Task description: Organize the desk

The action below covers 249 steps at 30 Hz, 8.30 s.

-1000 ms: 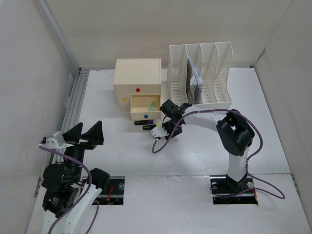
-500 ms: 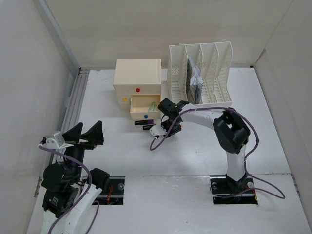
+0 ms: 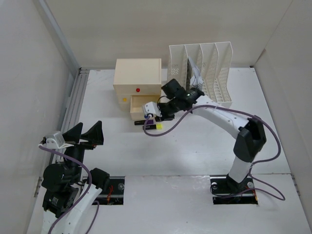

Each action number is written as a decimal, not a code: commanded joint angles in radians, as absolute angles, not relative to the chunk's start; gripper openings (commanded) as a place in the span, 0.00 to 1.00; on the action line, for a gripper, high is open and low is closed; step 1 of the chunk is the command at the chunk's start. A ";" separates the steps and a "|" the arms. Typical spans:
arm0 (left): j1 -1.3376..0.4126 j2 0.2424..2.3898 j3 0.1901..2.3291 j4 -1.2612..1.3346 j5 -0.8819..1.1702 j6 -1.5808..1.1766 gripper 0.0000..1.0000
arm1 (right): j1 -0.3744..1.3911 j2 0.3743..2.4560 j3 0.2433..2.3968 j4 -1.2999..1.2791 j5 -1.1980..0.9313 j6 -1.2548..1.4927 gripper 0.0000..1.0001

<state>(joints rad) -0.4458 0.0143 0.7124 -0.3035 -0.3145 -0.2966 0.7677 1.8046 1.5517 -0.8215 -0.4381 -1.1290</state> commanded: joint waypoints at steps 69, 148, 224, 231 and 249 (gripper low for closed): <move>-0.451 0.057 0.713 -0.264 -0.316 -0.293 0.92 | 0.884 1.987 1.623 -0.071 0.457 -0.577 0.00; -0.304 1.769 0.601 0.979 0.060 -0.965 0.04 | 0.403 1.420 1.393 -0.213 -0.747 -0.359 0.09; -0.341 1.792 0.523 1.057 -0.138 -0.965 0.02 | 0.413 1.457 1.382 -0.265 -0.842 -0.449 0.13; -0.350 1.741 0.480 1.057 -0.138 -0.946 0.00 | 0.413 1.457 1.382 -0.265 -0.842 -0.449 0.13; -0.416 1.617 0.282 1.077 -0.129 -0.983 0.00 | 0.413 1.448 1.382 -0.265 -0.860 -0.449 0.15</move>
<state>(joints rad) -0.4042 1.6562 0.3420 1.0916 -0.0940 -0.9871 0.4133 1.4612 1.3773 -0.2806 -0.8146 -0.4412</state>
